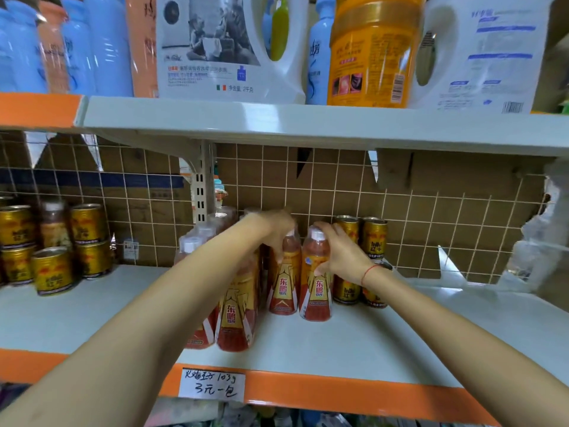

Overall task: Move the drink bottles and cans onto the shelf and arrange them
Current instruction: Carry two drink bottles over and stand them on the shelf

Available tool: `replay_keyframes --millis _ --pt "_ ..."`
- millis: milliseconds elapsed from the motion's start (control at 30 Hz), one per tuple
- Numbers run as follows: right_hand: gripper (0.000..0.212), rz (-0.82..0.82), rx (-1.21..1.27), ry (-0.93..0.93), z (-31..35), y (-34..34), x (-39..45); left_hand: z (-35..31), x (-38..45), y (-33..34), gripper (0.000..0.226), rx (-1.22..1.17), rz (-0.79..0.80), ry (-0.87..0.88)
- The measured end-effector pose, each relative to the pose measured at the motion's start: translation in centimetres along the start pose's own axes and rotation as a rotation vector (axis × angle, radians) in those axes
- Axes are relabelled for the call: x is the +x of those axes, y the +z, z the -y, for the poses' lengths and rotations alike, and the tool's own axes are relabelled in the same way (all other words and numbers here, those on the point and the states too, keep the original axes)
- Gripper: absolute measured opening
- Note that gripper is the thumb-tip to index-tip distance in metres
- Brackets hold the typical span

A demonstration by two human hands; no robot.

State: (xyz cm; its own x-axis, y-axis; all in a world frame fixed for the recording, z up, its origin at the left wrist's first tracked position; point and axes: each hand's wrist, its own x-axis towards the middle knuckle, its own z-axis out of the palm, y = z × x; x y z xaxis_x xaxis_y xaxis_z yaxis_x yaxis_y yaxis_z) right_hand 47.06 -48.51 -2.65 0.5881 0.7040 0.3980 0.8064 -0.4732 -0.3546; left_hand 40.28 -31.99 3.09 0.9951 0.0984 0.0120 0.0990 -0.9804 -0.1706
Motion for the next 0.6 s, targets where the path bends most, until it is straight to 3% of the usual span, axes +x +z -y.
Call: replay_keyframes --millis 367,600 --pt "0.095 0.001 -0.024 -0.020 -0.5 1.2 3.0 1.7 2.1 0.4 0.065 0.040 -0.005 -0.015" --pt "0.095 0.006 -0.095 0.009 -1.2 1.8 5.2 1.8 3.3 0.3 0.076 0.103 -0.026 -0.066"
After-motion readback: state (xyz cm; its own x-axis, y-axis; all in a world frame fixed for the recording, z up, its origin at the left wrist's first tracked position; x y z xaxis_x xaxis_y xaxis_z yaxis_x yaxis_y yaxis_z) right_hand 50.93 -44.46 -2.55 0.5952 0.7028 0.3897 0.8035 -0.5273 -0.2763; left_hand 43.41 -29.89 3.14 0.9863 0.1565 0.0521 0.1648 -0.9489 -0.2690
